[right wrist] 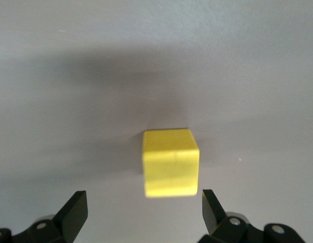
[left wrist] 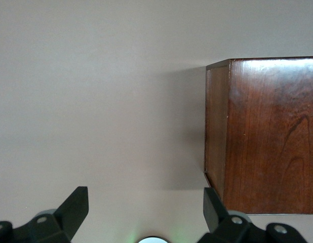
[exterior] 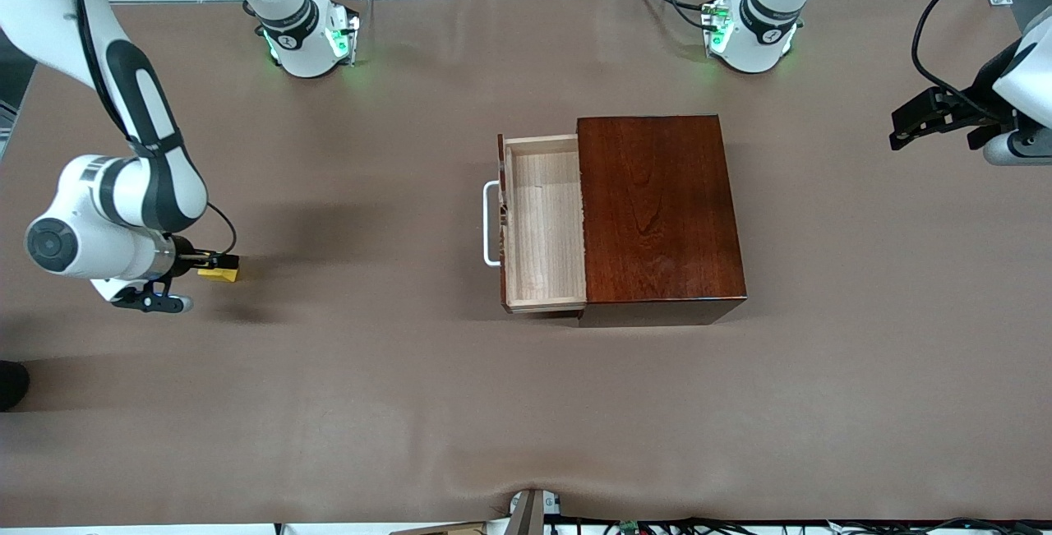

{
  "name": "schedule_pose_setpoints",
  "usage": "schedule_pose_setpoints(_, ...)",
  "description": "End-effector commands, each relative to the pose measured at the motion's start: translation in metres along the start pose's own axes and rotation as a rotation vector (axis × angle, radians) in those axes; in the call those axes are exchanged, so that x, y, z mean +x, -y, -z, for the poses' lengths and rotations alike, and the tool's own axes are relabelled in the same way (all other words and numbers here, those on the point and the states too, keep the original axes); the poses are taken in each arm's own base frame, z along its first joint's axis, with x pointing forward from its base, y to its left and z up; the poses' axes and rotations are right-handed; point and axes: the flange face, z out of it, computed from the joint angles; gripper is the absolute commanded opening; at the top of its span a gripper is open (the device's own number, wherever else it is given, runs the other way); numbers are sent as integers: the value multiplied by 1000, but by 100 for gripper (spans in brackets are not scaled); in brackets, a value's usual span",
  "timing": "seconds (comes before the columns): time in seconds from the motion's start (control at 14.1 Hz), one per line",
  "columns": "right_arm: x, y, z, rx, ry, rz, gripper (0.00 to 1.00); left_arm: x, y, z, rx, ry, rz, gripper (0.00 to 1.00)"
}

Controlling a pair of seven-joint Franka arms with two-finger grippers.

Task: Open drawer, take yellow block, close drawer
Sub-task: 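Set the yellow cube on the table and open the right gripper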

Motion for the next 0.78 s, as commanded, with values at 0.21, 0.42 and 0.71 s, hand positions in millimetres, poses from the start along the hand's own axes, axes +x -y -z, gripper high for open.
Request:
schedule_pose_setpoints(0.21,-4,7,80,7,49,0,100,0,-2,7,4,-15,2,100)
schedule_pose_setpoints(0.42,-6,13,116,6,45,9,100,2,0,4,8,-10,2,100)
schedule_pose_setpoints(0.71,-21,32,174,-2,31,39,100,3,-4,5,3,-15,-2,100)
